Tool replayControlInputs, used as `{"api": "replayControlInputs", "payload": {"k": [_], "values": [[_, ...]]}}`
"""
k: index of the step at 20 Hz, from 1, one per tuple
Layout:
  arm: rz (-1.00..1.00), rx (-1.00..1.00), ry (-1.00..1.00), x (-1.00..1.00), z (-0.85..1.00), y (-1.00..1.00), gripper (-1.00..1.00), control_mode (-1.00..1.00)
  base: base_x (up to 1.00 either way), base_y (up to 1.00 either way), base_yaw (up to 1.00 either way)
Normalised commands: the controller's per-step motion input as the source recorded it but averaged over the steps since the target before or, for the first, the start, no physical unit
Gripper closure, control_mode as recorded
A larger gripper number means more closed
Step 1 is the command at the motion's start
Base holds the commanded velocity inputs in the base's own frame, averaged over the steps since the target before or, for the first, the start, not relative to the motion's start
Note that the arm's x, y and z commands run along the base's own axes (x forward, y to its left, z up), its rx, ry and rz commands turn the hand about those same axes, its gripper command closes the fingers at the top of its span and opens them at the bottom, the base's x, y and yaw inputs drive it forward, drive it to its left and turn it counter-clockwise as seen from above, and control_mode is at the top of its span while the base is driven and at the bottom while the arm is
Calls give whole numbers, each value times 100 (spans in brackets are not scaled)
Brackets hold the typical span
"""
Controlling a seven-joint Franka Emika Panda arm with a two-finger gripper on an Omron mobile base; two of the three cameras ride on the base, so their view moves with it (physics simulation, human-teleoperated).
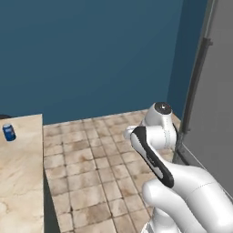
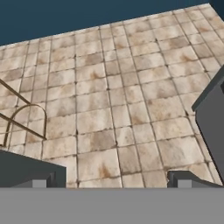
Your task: Four empty soda cans are scattered around the kitchen. Gather all the cans and cluster them next to the stove for recycling.
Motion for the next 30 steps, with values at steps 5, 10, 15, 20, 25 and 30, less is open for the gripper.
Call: {"api": "replayControlInputs", "payload": {"k": [5, 10, 15, 20, 25, 30], "values": [[0, 0, 0, 0, 0, 0, -100, 100, 57, -33, 5], [0, 0, 0, 0, 0, 0, -100, 100, 54, -34, 4], [0, 0, 0, 0, 0, 0, -100, 100, 51, -35, 5], [0, 0, 0, 0, 0, 0, -100, 100, 52, -35, 5], [0, 0, 0, 0, 0, 0, -100, 100, 52, -35, 5], [0, 0, 0, 0, 0, 0, -100, 100, 29, -22, 2]]}}
